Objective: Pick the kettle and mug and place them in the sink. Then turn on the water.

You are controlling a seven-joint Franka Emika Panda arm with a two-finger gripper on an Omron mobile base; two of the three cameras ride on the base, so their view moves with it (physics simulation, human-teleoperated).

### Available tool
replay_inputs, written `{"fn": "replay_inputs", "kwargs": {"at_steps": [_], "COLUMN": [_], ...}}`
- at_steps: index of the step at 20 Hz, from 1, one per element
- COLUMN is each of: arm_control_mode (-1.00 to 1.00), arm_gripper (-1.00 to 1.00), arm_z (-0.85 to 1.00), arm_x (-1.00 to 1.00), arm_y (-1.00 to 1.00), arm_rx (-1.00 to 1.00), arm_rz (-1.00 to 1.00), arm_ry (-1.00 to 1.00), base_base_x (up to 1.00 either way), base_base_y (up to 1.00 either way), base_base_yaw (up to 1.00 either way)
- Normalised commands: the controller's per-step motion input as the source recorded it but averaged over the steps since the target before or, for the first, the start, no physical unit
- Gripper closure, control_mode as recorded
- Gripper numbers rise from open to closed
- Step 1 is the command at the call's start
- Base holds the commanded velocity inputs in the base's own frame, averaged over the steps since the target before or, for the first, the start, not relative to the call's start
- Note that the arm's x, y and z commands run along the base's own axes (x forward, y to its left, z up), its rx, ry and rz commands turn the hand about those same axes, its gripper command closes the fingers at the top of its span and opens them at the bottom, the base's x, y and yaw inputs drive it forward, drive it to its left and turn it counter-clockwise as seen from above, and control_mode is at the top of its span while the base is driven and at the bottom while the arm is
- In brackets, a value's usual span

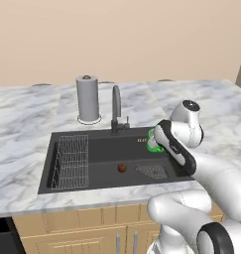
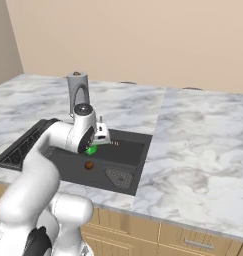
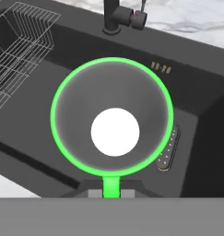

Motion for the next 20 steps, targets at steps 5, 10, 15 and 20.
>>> {"fn": "replay_inputs", "kwargs": {"at_steps": [5,10,15,20], "arm_control_mode": [-1.0,-1.0,-1.0,-1.0], "arm_gripper": [1.0,1.0,1.0,1.0], "arm_z": [-0.26,-0.22,-0.29,-0.25], "arm_x": [0.4,0.36,0.26,0.17], "arm_y": [0.0,0.0,0.0,0.0], "arm_rx": [0.0,0.0,0.0,0.0], "arm_rz": [0.17,0.14,0.1,0.08], "arm_ry": [0.14,0.11,0.03,0.0], "base_base_x": [0.0,0.0,0.0,0.0], "base_base_y": [0.0,0.0,0.0,0.0], "base_base_yaw": [0.0,0.0,0.0,0.0]}}
